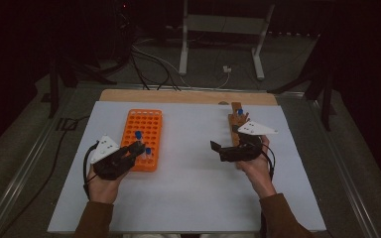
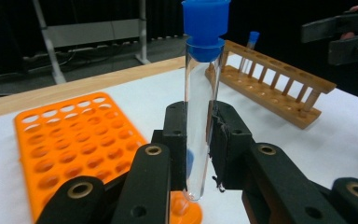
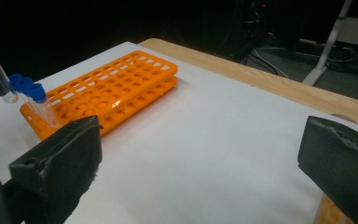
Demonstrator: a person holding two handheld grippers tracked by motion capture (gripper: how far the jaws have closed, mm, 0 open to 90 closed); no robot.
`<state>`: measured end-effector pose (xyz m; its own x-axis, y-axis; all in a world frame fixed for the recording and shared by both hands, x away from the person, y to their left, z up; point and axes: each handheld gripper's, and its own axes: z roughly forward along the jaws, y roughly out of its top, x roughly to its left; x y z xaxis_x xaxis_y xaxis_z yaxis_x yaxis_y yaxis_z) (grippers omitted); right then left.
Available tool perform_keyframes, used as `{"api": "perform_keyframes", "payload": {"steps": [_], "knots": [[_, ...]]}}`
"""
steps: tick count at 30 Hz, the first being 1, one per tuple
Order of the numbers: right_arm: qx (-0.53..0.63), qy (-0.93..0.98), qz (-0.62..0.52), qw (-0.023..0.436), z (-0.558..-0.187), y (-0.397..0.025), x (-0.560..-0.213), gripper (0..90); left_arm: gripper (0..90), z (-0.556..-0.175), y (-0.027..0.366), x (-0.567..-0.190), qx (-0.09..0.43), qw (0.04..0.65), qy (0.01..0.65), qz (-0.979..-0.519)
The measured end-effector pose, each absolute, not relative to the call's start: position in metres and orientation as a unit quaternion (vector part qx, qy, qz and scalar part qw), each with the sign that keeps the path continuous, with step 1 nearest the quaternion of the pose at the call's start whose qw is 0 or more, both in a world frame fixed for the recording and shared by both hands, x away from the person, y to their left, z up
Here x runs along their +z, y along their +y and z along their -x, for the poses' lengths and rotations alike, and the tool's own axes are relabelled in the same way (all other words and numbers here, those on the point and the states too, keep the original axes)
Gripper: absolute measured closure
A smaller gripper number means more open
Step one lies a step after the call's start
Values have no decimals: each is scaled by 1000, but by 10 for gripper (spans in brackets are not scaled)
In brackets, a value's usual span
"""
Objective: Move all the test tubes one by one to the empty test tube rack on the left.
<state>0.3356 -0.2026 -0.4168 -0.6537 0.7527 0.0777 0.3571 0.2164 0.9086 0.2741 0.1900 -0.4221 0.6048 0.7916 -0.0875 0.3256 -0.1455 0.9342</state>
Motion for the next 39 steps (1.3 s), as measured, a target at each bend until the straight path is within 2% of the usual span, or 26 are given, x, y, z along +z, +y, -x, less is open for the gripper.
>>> {"api": "perform_keyframes", "payload": {"steps": [23,39], "knots": [[512,745,-375,205,-332,-214,-414,0,780,-274,227,-446,236,515,414,-712],[516,743,-373,205,-332,-214,-413,0,780,-289,222,-473,248,475,430,-727]]}}
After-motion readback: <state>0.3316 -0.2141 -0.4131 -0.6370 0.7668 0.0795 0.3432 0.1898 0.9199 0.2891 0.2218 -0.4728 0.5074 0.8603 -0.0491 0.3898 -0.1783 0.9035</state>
